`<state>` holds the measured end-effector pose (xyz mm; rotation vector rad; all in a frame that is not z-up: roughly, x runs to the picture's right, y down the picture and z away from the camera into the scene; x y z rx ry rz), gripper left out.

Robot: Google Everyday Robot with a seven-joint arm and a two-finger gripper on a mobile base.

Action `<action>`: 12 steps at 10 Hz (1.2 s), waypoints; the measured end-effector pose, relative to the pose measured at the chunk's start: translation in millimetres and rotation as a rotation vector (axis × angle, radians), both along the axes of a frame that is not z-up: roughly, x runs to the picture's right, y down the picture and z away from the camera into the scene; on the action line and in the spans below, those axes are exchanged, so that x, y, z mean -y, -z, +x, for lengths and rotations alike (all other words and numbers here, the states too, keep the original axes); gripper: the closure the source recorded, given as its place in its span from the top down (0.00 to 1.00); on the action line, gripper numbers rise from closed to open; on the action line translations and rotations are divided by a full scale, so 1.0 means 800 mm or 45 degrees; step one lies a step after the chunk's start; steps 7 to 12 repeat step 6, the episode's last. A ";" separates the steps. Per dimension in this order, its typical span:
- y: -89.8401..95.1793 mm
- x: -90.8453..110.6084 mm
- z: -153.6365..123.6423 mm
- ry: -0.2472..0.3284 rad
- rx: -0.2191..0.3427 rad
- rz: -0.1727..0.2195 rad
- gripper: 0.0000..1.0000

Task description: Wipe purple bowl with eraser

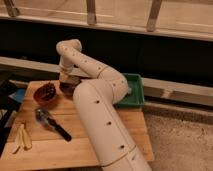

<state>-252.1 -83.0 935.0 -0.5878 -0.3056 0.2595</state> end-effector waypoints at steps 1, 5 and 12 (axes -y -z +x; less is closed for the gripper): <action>0.010 -0.013 -0.006 0.004 0.019 -0.015 0.00; 0.045 -0.062 -0.014 0.021 0.047 -0.086 0.00; 0.046 -0.063 -0.007 0.004 0.034 -0.096 0.00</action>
